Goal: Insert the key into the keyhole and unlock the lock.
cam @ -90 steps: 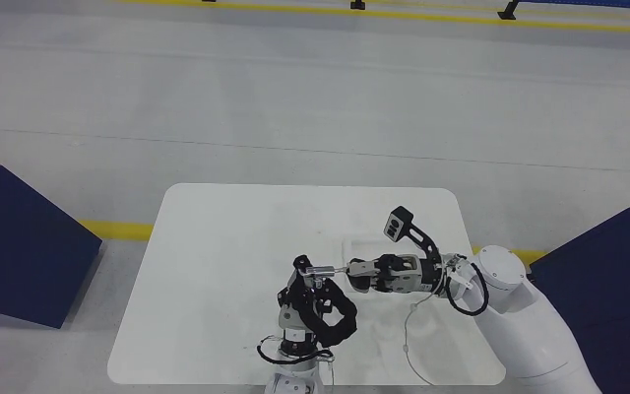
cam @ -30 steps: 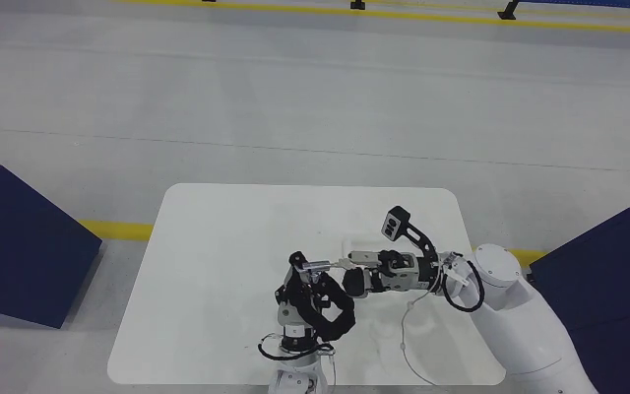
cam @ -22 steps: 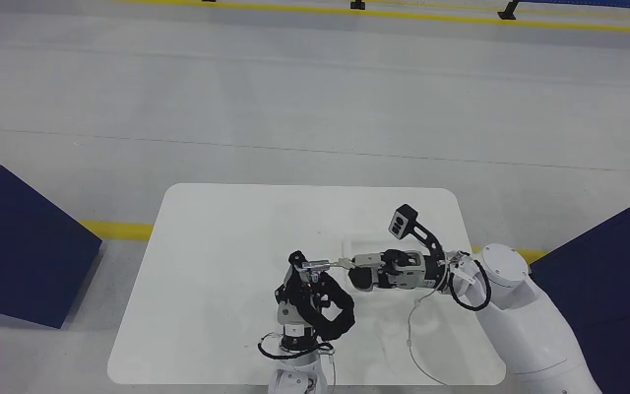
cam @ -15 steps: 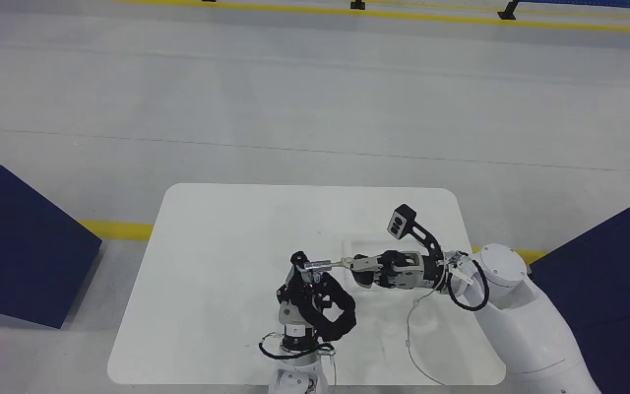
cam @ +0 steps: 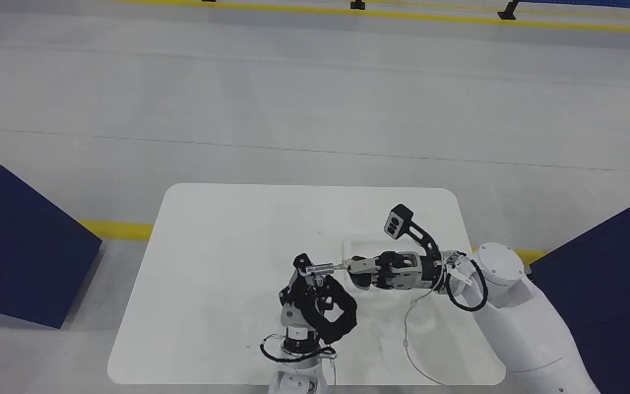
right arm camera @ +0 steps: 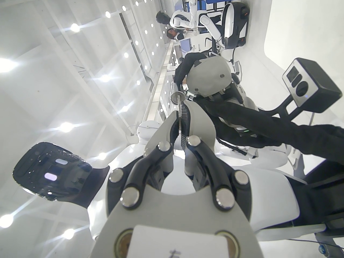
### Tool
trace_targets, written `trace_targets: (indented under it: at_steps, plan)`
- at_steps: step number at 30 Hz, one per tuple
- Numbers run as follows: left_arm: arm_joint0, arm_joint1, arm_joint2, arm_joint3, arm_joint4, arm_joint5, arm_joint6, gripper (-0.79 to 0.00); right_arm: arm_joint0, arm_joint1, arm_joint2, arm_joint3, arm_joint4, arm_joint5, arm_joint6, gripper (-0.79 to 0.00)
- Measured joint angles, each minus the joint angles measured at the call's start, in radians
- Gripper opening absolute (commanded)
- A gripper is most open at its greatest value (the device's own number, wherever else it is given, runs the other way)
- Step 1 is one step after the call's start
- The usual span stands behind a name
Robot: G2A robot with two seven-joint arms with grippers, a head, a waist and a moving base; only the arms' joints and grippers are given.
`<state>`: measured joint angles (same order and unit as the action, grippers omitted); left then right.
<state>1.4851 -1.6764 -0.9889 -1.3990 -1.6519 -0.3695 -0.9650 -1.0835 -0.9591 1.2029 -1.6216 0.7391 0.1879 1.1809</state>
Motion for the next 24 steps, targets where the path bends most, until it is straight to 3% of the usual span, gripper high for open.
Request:
trace_targets:
  at_steps: [8, 9, 10, 11, 12, 16, 24]
  plan:
    - [0.014, 0.002, -0.007, -0.016, 0.013, 0.001, -0.002, -0.785, -0.008, 0.001, 0.006, -0.014, 0.002, 0.007, 0.004, -0.785]
    - [0.015, 0.003, -0.007, -0.019, 0.010, 0.001, -0.001, -0.785, -0.010, 0.001, 0.006, -0.015, 0.002, 0.007, 0.006, -0.733]
    - [0.017, 0.003, -0.007, -0.022, 0.008, 0.002, 0.000, -0.785, -0.011, 0.001, 0.007, -0.016, 0.002, 0.008, 0.006, -0.551]
    - [0.019, 0.004, -0.007, -0.025, 0.003, 0.003, 0.002, -0.785, -0.012, 0.001, 0.008, -0.017, 0.002, 0.009, 0.006, -0.486]
    - [0.020, 0.004, -0.006, -0.027, -0.001, 0.004, 0.003, -0.785, -0.013, 0.001, 0.009, -0.018, 0.003, 0.010, 0.006, -0.471]
    - [0.023, 0.006, -0.003, -0.034, -0.009, 0.003, 0.008, -0.785, -0.019, 0.002, 0.014, -0.023, 0.006, 0.009, 0.002, -0.474]
    - [0.030, 0.009, 0.004, -0.046, -0.018, 0.011, 0.015, -0.785, -0.032, 0.003, 0.033, -0.017, 0.007, -0.004, -0.001, -0.551]
